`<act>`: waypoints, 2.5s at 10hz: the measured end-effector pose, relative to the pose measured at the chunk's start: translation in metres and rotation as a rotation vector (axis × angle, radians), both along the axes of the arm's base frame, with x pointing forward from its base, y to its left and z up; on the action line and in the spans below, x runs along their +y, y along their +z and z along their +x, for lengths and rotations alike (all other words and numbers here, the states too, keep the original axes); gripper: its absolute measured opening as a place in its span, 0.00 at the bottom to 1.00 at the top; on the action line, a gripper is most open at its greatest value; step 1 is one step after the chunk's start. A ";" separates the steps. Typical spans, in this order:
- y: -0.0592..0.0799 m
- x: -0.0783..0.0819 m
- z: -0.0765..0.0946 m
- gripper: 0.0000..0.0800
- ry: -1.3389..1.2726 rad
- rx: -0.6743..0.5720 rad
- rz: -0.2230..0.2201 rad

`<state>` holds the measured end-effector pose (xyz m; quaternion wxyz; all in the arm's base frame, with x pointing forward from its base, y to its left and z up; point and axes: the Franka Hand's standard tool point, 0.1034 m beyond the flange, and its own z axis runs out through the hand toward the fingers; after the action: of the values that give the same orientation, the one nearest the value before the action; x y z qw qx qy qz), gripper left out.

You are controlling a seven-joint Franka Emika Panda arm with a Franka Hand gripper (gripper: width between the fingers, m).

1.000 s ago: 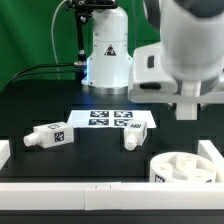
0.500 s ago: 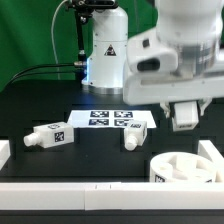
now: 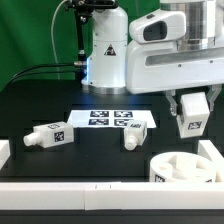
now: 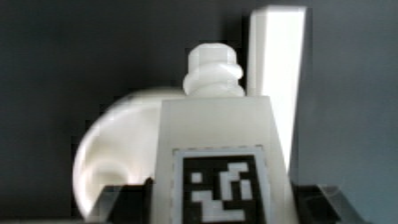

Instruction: Assemble stool

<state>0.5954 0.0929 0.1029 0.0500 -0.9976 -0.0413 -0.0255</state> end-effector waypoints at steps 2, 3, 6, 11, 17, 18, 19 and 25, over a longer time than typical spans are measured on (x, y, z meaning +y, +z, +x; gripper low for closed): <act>0.025 -0.010 0.029 0.42 0.057 -0.104 -0.004; 0.031 -0.009 0.033 0.42 0.007 -0.175 0.009; 0.026 -0.015 0.033 0.42 -0.003 -0.345 -0.009; 0.010 -0.023 0.041 0.42 0.049 -0.590 -0.059; -0.014 0.006 0.033 0.42 0.077 -0.585 -0.040; -0.015 0.008 0.034 0.42 0.078 -0.584 -0.038; -0.018 0.008 0.033 0.42 0.079 -0.576 -0.038; -0.030 0.004 0.031 0.42 0.077 -0.570 -0.042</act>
Offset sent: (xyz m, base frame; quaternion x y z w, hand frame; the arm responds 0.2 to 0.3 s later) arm 0.0000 0.0000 0.0000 0.0000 0.1296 0.0000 0.9916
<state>0.6260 0.0964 0.0725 0.0166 -0.9487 -0.0919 -0.3020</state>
